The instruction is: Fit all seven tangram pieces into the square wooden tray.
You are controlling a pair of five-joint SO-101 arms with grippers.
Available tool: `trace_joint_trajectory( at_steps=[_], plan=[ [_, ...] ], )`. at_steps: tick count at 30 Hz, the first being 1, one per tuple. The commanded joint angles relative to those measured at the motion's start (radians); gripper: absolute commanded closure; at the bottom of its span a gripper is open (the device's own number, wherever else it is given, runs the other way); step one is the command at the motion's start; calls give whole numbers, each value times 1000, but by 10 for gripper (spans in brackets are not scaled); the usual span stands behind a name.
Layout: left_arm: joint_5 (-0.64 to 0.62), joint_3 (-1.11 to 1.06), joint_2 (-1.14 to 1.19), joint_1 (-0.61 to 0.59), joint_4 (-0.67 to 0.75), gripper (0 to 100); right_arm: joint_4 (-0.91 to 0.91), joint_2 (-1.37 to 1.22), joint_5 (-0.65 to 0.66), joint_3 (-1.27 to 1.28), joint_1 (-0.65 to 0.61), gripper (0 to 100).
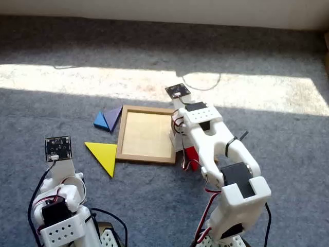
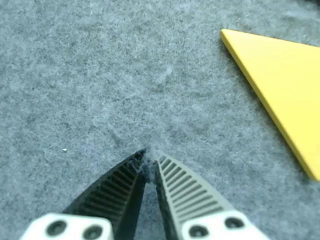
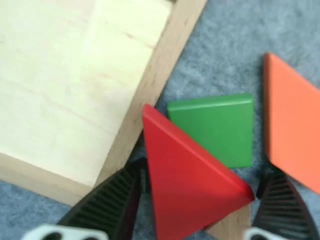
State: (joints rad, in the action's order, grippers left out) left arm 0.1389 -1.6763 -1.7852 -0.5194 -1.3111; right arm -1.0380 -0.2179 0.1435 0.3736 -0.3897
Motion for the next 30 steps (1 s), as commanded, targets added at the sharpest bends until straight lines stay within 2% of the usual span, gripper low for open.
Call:
trace_joint_trajectory(
  at_steps=[1,7,9,24,27,30],
  plan=[
    [2,-21,-31,-15,-8,993,24,12,11,2,25,679],
    [2,-21,-31,-15,-8,993,22,13,12,-2,25,822],
    [2,-21,-31,-15,-8,993,22,13,12,-2,25,837],
    [2,-21,-31,-15,-8,993,-16,226,3,50,27,838],
    [2,-21,-31,-15,-8,993,-113,229,-71,41,22,824],
    [2,-21,-31,-15,-8,993,-208,231,-158,39,-7,747]
  ],
)
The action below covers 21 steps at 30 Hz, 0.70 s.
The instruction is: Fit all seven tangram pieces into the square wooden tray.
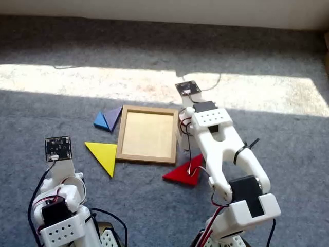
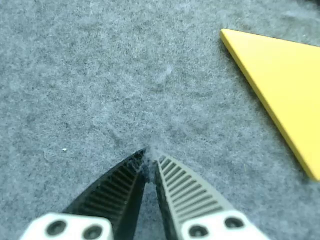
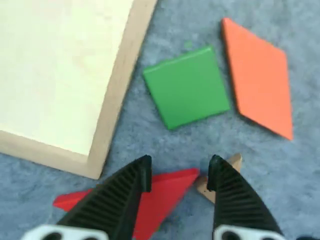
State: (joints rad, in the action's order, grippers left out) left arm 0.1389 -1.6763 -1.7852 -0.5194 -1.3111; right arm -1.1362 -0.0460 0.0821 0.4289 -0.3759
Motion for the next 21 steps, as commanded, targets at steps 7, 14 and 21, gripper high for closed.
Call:
trace_joint_trajectory(
  at_steps=[7,14,21],
  plan=[
    [2,-21,-31,-15,-8,993,-162,248,-215,-5,-87,706],
    [2,-21,-31,-15,-8,993,-154,547,-218,173,-87,706],
    [2,-21,-31,-15,-8,993,-154,562,-655,268,-137,702]
  ],
)
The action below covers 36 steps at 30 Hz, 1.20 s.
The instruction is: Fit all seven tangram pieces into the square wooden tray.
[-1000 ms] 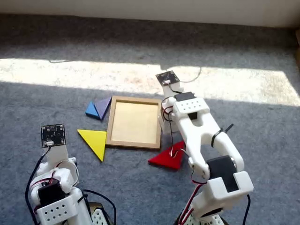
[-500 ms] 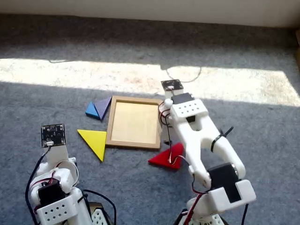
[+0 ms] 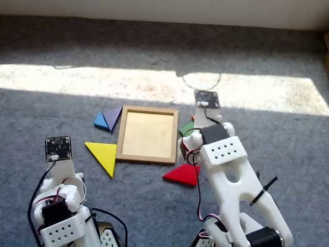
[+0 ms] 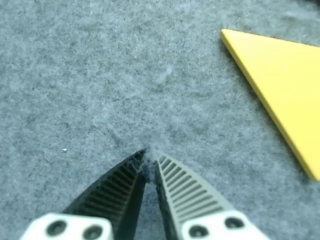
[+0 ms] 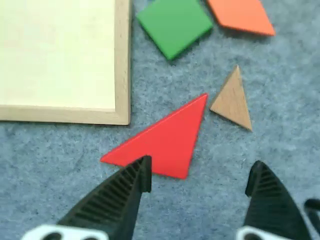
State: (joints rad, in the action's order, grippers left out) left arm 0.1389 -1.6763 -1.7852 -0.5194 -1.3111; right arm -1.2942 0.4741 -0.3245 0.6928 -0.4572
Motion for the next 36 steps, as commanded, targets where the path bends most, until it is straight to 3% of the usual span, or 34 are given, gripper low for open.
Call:
trace_joint_trajectory(
  at_steps=[1,8,20,27,33,36],
  plan=[
    [2,-21,-31,-15,-8,993,4,42,-281,4,-74,702],
    [2,-21,-31,-15,-8,993,94,41,-422,58,-156,702],
    [2,-21,-31,-15,-8,993,340,7,-419,252,-156,702],
    [2,-21,-31,-15,-8,993,375,-223,-427,249,-156,702],
    [2,-21,-31,-15,-8,993,397,-257,-428,251,-156,709],
    [2,-21,-31,-15,-8,993,398,-266,-428,251,-156,766]
  ],
)
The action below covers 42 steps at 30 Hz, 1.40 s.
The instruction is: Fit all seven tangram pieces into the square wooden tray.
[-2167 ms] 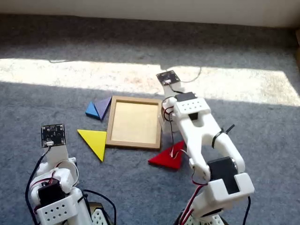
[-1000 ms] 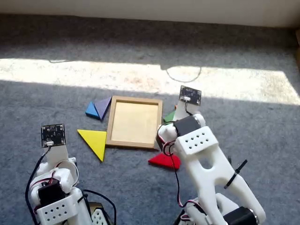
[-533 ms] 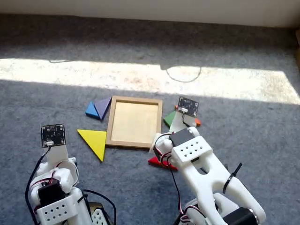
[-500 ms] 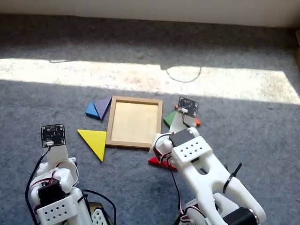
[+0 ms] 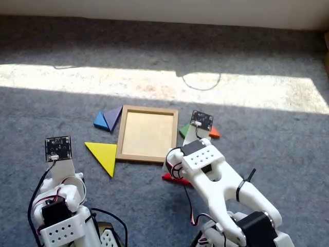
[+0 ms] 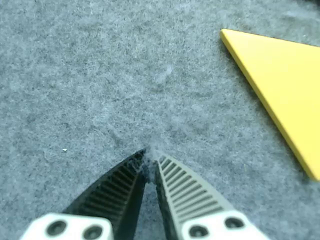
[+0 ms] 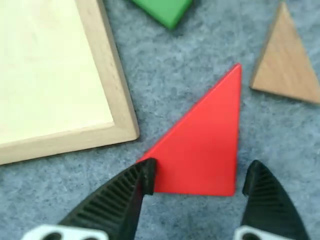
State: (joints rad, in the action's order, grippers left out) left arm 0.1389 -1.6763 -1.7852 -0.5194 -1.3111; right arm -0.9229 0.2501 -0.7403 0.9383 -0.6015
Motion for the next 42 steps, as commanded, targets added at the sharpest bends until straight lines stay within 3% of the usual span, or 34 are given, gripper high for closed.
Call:
trace_joint_trajectory(
  at_steps=[1,10,19,28,33,42],
  plan=[
    [2,-21,-31,-15,-8,993,27,-42,-12,7,-12,783],
    [2,-21,-31,-15,-8,993,27,-53,-5,13,-27,770],
    [2,-21,-31,-15,-8,993,48,-246,-5,-59,-48,770],
    [2,-21,-31,-15,-8,993,47,-120,0,-58,-19,774],
    [2,-21,-31,-15,-8,993,47,-71,120,-59,42,771],
    [2,-21,-31,-15,-8,993,48,102,124,-61,38,769]
  ],
)
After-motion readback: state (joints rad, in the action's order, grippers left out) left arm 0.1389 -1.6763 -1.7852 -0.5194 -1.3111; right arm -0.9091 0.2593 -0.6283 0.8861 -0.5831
